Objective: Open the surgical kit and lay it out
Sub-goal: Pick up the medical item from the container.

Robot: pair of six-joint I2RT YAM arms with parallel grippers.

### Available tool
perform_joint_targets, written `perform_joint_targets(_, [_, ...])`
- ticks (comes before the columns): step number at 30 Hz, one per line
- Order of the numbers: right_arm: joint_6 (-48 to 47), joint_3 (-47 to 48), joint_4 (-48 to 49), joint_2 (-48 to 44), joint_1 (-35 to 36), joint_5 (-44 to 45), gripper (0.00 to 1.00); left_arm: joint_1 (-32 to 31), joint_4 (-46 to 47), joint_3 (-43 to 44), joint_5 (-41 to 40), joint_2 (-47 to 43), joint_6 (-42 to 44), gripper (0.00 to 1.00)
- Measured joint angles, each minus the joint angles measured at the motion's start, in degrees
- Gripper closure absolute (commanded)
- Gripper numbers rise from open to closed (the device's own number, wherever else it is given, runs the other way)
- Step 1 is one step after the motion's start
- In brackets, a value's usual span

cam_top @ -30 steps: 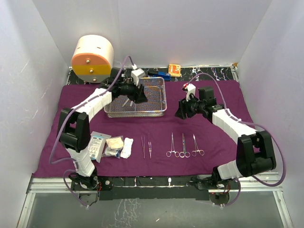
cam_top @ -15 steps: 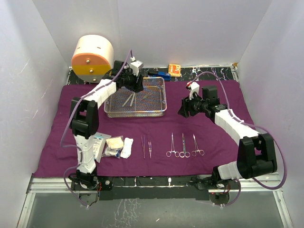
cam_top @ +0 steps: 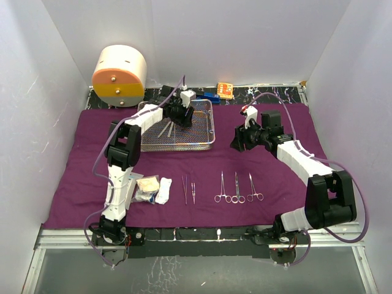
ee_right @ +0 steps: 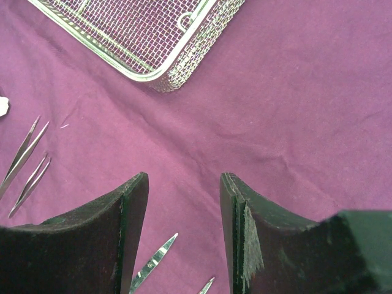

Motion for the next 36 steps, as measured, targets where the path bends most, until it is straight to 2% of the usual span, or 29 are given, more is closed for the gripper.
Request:
perform_joint_targets(10, [0.0,0.0,-0.1,0.6,-0.1,-0.8,0.52,-1.6,0.4,0.0,-1.2,0.7,2.0,0.61])
perform_joint_targets(25, [0.0,0.0,-0.5,0.7,-0.1,-0.9,0.52,-2.6,4.2,-2.1,-6.6,0.3,4.3,0.88])
perform_joint_targets(34, [0.0,0.4,-0.9,0.7,-0.1,-0.9,0.52,-2.9,7.0,-4.9,-7.4,-1.2,4.7,1.0])
perform_joint_targets(36, [0.0,1.0,-1.4,0.7,-0.1,-0.9,0.52,-3.0,7.0,-4.9,-7.4,-1.3,5.4,1.0])
